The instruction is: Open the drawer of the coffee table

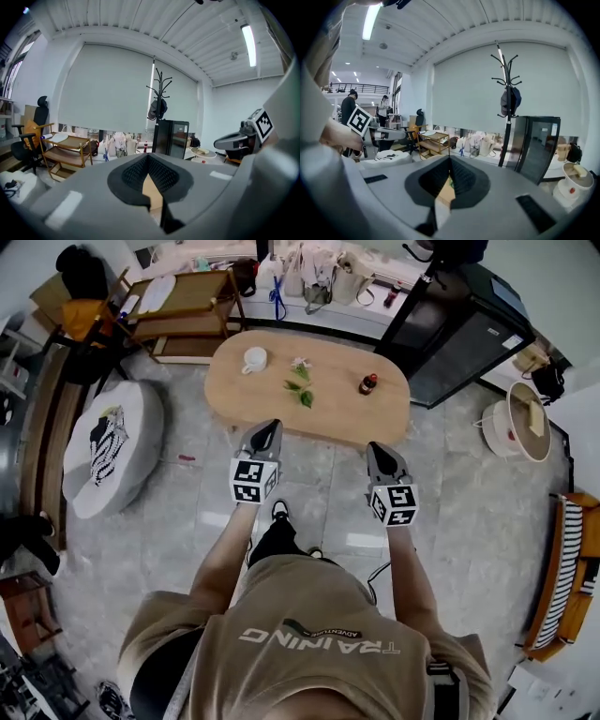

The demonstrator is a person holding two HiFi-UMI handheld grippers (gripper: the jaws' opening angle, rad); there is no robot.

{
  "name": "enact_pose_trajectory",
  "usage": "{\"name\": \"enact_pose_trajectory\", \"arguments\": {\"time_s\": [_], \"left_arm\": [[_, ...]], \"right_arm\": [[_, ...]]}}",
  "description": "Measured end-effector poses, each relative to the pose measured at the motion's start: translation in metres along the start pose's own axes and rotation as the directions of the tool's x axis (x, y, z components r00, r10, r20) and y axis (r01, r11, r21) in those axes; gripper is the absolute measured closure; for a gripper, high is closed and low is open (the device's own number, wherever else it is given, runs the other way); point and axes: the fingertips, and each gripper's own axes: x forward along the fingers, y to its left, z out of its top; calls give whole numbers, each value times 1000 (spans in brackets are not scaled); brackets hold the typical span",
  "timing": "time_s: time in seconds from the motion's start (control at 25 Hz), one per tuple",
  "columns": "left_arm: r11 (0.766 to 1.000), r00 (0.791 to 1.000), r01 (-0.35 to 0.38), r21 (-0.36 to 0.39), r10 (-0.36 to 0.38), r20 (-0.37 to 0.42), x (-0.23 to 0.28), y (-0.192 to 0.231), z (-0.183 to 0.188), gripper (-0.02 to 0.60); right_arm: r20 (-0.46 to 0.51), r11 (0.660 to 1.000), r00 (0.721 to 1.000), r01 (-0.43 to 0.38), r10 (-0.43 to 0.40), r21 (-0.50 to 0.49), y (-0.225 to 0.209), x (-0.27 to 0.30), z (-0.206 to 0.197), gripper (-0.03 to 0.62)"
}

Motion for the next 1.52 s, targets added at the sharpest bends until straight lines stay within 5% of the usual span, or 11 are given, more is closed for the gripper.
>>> {"name": "enact_pose_trajectory", "arguments": {"time_s": [0.48,0.96,1.52], "left_arm": [[999,1000,-22,26,22,12,19,-70,-17,580],[999,999,-13,-43,14,29,107,-46,-142,580],[999,995,-37,34,34,90,174,-4,-317,580]], "right_arm": [[104,999,994,35,-32,-30,-40,-8,-47,589],[4,997,998,65,-65,52,-33,56,-192,589],[8,999,1000,12,-13,30,-22,162,-384,589]]}}
